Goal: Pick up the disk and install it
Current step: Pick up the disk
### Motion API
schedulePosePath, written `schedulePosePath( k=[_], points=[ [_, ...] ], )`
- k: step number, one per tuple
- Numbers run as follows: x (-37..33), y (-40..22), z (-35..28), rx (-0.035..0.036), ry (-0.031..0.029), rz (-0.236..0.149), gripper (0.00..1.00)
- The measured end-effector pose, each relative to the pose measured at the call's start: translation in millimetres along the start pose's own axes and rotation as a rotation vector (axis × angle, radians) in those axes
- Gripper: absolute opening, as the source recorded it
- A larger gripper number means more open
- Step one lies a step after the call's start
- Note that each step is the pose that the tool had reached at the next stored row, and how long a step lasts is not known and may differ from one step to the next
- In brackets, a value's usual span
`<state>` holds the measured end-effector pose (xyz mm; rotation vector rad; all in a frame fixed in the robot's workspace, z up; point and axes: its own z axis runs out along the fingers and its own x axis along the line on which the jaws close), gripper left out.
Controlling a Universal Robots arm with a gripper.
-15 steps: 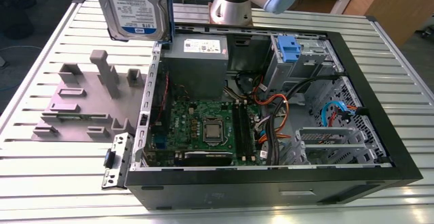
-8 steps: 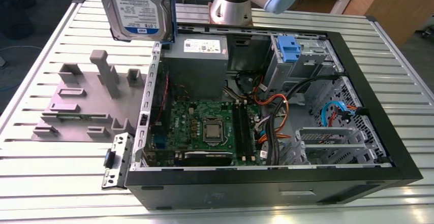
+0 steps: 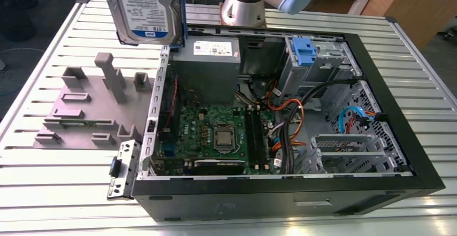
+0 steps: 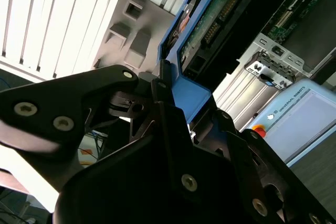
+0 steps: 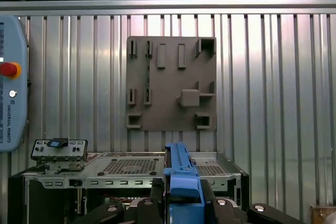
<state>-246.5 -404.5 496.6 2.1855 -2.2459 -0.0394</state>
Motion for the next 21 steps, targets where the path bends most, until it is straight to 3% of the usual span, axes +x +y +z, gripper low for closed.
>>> schedulePosePath(
  k=[10, 21],
  points=[
    [0.1, -1.1, -0.1, -0.0001, 0.0002, 0.0, 0.36],
    [-0.3, -19.0, -0.3, -0.0001, 0.0002, 0.0, 0.36]
  ],
)
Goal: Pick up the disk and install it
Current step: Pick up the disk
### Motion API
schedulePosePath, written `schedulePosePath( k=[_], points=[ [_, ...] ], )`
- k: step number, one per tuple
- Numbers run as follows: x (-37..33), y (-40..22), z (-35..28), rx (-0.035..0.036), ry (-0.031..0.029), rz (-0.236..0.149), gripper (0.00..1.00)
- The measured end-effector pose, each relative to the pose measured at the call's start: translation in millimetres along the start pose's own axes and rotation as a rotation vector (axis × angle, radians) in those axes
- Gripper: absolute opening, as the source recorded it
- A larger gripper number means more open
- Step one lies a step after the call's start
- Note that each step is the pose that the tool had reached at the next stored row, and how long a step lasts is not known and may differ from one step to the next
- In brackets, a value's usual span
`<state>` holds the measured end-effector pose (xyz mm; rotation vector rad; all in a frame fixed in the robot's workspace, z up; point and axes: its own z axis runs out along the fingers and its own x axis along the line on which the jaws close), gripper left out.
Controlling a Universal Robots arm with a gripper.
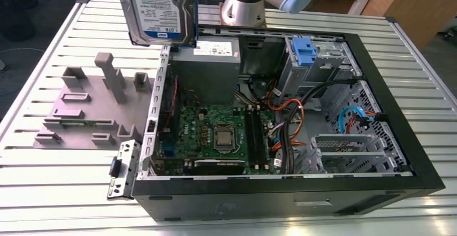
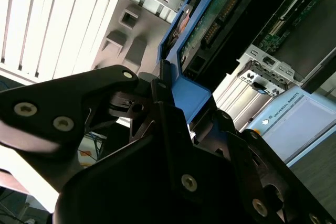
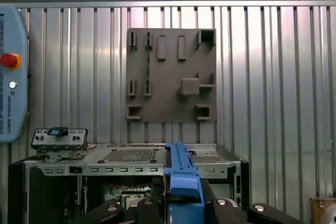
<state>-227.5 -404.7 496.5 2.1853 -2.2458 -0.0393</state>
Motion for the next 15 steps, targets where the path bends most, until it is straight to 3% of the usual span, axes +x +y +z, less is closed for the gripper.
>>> schedulePosePath(
  k=[9, 15],
  points=[
    [7.9, -4.9, 0.4, 0.0001, -0.0001, 0.0, 0.36],
    [7.9, -23.3, 0.2, 0.0, -0.0001, 0.0, 0.36]
  ],
)
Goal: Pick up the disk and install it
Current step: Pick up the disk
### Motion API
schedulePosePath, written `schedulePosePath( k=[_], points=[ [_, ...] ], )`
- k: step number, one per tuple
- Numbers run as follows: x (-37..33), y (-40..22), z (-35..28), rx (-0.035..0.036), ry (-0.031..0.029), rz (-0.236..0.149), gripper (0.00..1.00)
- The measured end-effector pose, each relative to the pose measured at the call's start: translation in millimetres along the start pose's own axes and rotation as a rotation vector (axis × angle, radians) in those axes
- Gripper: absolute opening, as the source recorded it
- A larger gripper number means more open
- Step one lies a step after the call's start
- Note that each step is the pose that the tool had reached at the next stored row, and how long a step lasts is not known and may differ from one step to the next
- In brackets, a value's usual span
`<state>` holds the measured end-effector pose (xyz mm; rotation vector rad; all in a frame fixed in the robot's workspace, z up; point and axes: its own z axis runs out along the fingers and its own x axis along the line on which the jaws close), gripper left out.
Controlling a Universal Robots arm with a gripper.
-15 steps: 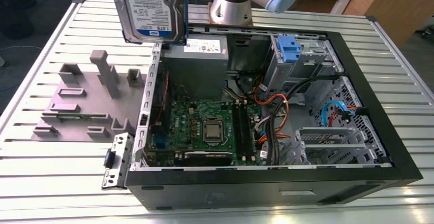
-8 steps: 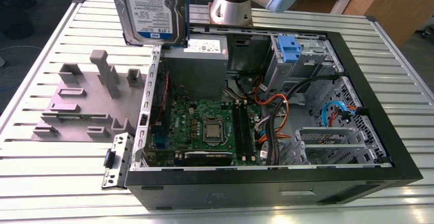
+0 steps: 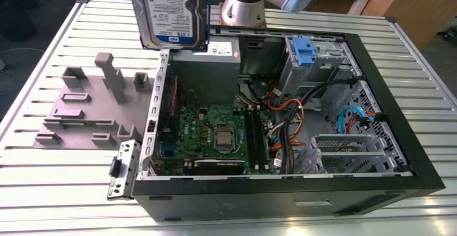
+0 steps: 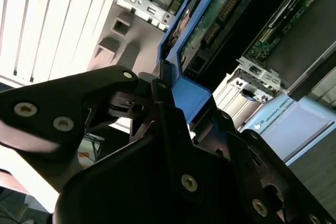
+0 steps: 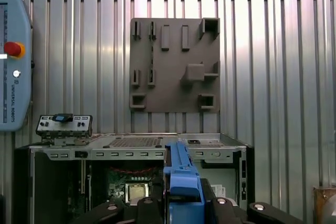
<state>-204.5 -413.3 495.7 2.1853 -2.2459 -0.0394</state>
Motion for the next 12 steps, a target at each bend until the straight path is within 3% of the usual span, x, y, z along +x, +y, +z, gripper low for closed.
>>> schedulePosePath(
  k=[6, 12],
  points=[
    [-0.5, -18.2, -0.1, 0.0, 0.0, 0.0, 0.36],
    [-0.6, -27.6, 0.1, 0.0, 0.0, 0.0, 0.36]
  ],
)
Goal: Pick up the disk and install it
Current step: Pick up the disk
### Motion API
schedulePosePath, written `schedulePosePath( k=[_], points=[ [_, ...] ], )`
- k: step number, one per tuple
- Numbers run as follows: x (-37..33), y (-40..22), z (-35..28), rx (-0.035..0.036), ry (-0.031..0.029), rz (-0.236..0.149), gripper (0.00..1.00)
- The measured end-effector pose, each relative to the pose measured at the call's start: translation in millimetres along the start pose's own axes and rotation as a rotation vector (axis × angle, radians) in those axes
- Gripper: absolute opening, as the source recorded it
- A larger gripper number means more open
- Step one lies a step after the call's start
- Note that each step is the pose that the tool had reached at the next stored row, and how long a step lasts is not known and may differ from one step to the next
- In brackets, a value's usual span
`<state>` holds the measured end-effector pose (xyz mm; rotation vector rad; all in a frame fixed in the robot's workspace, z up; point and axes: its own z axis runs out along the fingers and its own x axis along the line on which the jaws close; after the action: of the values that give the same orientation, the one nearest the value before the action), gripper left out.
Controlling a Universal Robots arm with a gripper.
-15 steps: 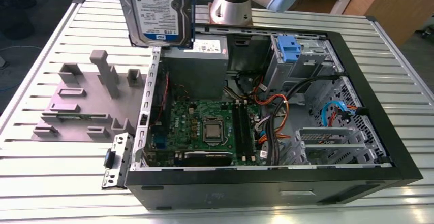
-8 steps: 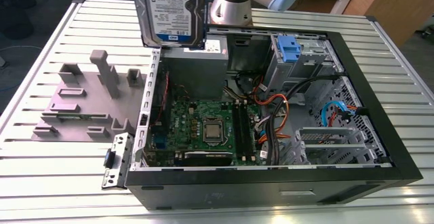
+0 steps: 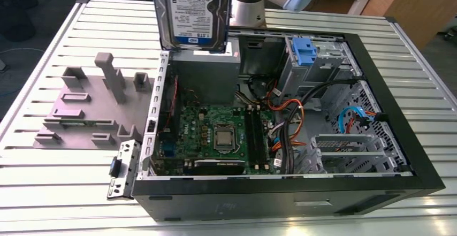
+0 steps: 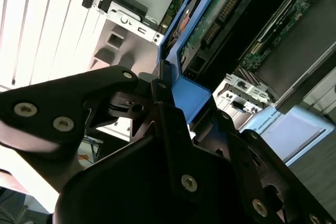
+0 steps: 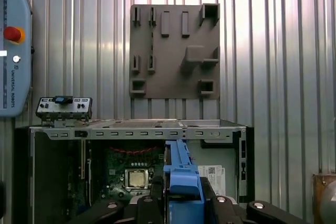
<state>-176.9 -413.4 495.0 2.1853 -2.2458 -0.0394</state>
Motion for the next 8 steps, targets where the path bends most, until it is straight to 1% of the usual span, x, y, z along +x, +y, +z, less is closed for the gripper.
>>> schedulePosePath(
  k=[3, 8],
  points=[
    [1.1, -1.3, 0.2, 0.0, 0.0, 0.0, 0.36],
    [5.2, -2.8, 0.5, 0.0, 0.0, 0.0, 0.36]
  ],
)
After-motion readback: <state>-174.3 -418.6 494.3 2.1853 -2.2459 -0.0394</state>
